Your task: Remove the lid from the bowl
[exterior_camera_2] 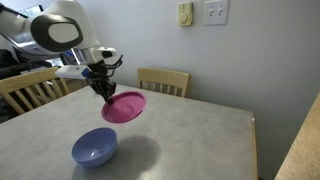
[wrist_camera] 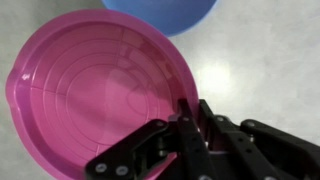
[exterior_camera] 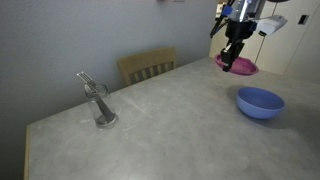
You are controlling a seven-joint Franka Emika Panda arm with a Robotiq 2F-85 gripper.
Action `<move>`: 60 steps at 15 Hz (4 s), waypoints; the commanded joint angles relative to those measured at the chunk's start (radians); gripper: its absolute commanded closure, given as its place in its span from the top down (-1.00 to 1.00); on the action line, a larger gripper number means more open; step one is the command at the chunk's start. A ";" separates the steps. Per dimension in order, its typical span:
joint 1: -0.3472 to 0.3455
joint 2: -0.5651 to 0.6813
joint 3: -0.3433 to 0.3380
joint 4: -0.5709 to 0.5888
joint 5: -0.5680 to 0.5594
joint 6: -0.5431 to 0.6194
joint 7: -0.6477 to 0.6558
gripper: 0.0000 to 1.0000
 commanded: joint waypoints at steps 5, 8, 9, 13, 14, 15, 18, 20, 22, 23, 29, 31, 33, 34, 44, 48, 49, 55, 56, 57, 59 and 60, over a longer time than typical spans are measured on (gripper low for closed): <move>-0.075 0.074 -0.051 0.102 0.028 -0.043 -0.037 -0.94; -0.120 0.096 -0.065 0.110 0.062 -0.036 -0.063 -0.94; -0.137 0.105 -0.066 0.111 0.082 -0.035 -0.080 -0.94; -0.194 0.156 -0.058 0.118 0.175 -0.028 -0.149 -0.94; -0.206 0.174 -0.054 0.122 0.199 -0.027 -0.165 -0.94; -0.214 0.193 -0.053 0.128 0.215 -0.022 -0.174 -0.94; -0.235 0.256 -0.054 0.157 0.240 -0.024 -0.182 -0.94; -0.242 0.300 -0.059 0.186 0.232 -0.026 -0.171 -0.94; -0.251 0.339 -0.059 0.213 0.228 -0.028 -0.165 -0.94; -0.255 0.356 -0.058 0.227 0.226 -0.029 -0.164 -0.94; -0.258 0.424 -0.054 0.274 0.217 -0.034 -0.156 -0.94; -0.258 0.428 -0.051 0.273 0.220 -0.028 -0.152 -0.94; -0.259 0.421 -0.049 0.265 0.225 -0.021 -0.148 -0.24; -0.260 0.414 -0.047 0.258 0.227 -0.017 -0.148 -0.12; -0.267 0.193 -0.012 0.114 0.307 -0.141 -0.164 1.00; -0.234 0.060 -0.032 0.033 0.331 -0.250 -0.132 1.00; -0.226 0.032 -0.038 0.013 0.326 -0.261 -0.120 1.00; -0.177 -0.128 -0.056 -0.105 0.289 -0.259 -0.032 1.00; -0.168 -0.149 -0.056 -0.124 0.282 -0.249 -0.015 1.00; -0.161 -0.166 -0.056 -0.137 0.279 -0.251 -0.004 1.00; -0.148 -0.192 -0.055 -0.157 0.276 -0.248 0.022 1.00; -0.143 -0.203 -0.054 -0.166 0.273 -0.248 0.032 1.00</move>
